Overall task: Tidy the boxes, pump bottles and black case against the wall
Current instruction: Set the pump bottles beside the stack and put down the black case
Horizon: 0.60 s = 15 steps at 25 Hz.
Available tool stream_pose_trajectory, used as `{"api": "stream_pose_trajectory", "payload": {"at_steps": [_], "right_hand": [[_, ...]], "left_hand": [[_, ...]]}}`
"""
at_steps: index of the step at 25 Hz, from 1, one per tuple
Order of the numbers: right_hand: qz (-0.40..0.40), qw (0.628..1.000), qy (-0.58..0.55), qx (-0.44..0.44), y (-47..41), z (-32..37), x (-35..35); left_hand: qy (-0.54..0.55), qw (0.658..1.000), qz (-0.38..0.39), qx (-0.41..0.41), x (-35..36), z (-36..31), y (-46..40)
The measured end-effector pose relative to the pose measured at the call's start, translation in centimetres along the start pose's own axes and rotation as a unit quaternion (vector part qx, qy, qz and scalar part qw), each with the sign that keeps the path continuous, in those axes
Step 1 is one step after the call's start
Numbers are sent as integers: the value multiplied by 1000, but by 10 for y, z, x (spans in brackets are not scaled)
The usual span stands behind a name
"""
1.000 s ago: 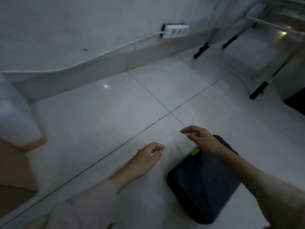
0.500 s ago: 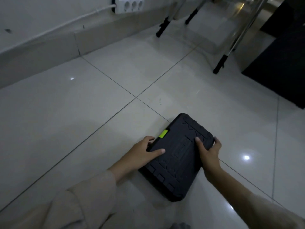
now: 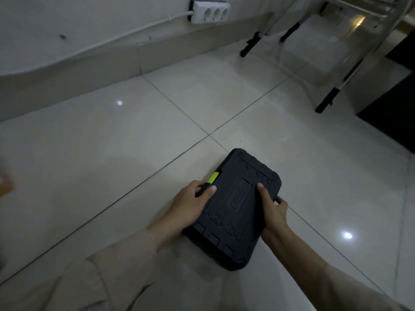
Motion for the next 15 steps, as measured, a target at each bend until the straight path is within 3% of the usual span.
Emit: {"api": "stream_pose_trajectory", "payload": {"at_steps": [5,8,12,15], "right_hand": [[146,988,49,-7,25,-9,89],[264,956,119,-36,48,-18,143],[432,841,281,-161,82,-33,193],[484,734,401,-256,92,-57,196]], "left_hand": [[68,987,-146,-15,-77,36,18],[116,961,-248,-41,-120,61,40],[197,904,-366,-103,-157,87,61],[241,875,-399,-131,-169,97,71]]}}
Point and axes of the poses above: each hand's wrist, its own y-axis away from the middle knuckle, its own x-axis out of the palm, z = x × y, the point moved 2 cm from there along -y, towards the middle knuckle, and after that the axes turned 2 degrees about x, right-handed, at the moved point
